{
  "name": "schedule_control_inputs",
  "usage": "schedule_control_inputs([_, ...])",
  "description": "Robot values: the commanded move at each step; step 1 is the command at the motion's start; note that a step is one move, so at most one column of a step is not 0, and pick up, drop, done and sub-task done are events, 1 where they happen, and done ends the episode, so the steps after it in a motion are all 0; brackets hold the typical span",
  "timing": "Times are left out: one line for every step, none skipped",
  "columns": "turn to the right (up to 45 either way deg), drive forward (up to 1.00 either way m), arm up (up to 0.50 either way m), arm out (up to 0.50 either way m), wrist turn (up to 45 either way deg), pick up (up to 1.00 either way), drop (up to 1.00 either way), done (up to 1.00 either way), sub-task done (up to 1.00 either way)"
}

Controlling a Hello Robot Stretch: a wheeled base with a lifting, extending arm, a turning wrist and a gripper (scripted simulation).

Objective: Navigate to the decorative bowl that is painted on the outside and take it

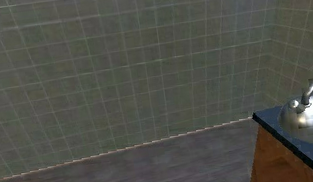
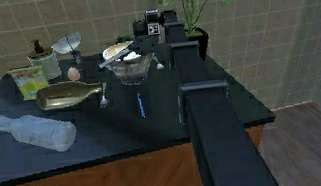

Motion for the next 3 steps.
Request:
schedule_control_inputs([0.0, 0.0, 0.0, 0.0, 18.0, 0.0, 0.0, 0.0, 0.0])
schedule_control_inputs([0.0, 0.0, 0.0, 0.0, 0.0, 1.0, 0.0, 0.0, 0.0])
schedule_control_inputs([0.0, 0.0, 0.0, 0.0, 0.0, 0.0, 0.0, 1.0, 0.0])
